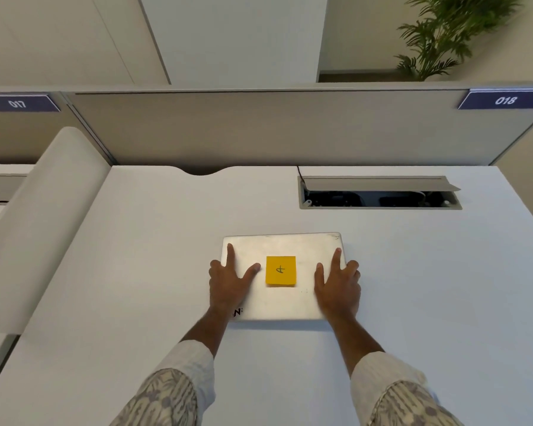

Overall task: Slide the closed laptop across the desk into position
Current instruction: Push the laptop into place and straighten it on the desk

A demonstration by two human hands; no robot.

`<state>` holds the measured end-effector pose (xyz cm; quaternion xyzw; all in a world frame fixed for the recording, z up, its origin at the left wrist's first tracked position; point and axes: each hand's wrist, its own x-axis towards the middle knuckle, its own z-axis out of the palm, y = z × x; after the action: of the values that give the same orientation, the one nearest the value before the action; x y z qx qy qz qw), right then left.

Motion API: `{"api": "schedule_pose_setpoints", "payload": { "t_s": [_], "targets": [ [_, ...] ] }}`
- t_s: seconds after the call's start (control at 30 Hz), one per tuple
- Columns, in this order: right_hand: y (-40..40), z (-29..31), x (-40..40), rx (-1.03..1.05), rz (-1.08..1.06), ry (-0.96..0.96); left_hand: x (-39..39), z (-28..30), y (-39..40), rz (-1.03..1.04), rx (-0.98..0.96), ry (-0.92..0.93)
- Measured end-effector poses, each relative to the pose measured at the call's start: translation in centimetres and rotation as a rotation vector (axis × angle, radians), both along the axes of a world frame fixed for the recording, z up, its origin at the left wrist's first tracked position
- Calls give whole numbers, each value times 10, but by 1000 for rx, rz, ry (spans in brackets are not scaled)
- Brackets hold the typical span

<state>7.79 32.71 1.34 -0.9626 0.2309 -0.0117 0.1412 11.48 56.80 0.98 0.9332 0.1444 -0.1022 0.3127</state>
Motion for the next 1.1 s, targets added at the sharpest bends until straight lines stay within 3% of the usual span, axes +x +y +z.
{"api": "schedule_pose_setpoints", "payload": {
  "t_s": [0.53, 1.1],
  "targets": [
    [-2, -20, -4, -3, -37, 26, 1, -15, -1, -176, 446, -121],
    [-1, -19, -2, -28, -30, 75, 5, -21, -1, -190, 485, -142]
  ]
}}
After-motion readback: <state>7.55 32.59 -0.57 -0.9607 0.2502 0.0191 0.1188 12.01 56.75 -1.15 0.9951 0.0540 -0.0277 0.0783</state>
